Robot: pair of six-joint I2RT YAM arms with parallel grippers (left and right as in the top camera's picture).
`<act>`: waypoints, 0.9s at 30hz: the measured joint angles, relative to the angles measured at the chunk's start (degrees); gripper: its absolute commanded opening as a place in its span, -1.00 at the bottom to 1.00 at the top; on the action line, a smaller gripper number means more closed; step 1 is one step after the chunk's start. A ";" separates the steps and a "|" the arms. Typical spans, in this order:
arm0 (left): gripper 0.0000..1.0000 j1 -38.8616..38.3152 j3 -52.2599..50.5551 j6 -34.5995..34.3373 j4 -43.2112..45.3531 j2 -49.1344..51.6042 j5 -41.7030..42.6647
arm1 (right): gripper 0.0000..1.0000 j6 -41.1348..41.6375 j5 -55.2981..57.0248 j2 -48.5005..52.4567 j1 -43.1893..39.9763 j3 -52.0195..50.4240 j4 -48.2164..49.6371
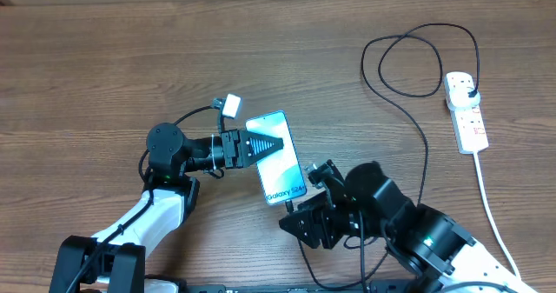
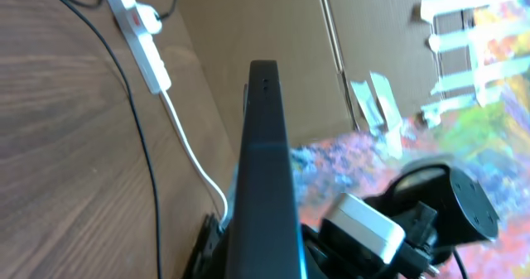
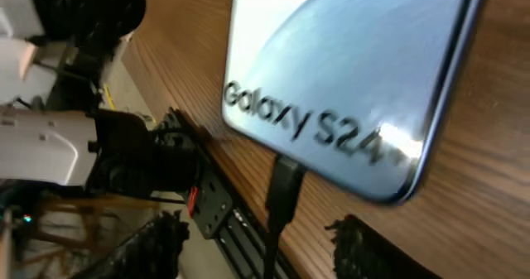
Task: Plug charger to phone and switch on socket
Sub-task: 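Lower the plugged-in phone flat onto the table with the left gripper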
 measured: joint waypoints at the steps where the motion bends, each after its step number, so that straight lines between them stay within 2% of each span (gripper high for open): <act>1: -0.91 0.00 0.00 0.04 -0.11 0.00 -0.48 | 0.39 -0.26 0.87 -1.40 0.00 0.00 -0.85; 4: -0.92 0.00 0.00 0.28 -2.01 0.00 -1.51 | 0.64 -0.94 3.89 -5.11 0.00 0.02 -3.19; 8: -0.92 0.00 -0.15 0.44 -9.62 0.04 -4.70 | 1.00 -1.36 9.16 -10.12 0.00 0.11 -5.64; 14: -0.92 0.00 0.33 1.77 -14.47 0.07 -10.91 | 1.00 -1.51 13.42 -14.27 0.00 0.17 -6.73; 15: -0.92 0.00 1.31 3.15 -17.38 0.09 -11.47 | 1.00 -1.51 13.73 -14.47 0.00 0.20 -7.02; 16: -0.92 0.00 2.69 4.39 -21.09 0.09 -11.93 | 0.99 -1.51 14.03 -14.56 0.00 0.22 -7.43; 20: -0.92 0.00 13.40 15.63 -47.95 0.83 -14.40 | 1.00 -1.46 14.51 -14.51 0.00 0.22 -8.24; 21: -0.92 0.00 17.07 20.22 -55.71 1.51 -15.17 | 1.00 -1.46 14.56 -14.51 0.00 0.22 -8.22; 24: -0.92 0.00 26.51 30.47 -70.47 5.03 -16.02 | 1.00 -1.46 14.60 -14.51 0.00 0.22 -8.28; 27: -0.93 0.00 34.56 39.69 -81.20 10.12 -16.44 | 1.00 -1.16 14.71 -14.51 0.00 0.24 -8.59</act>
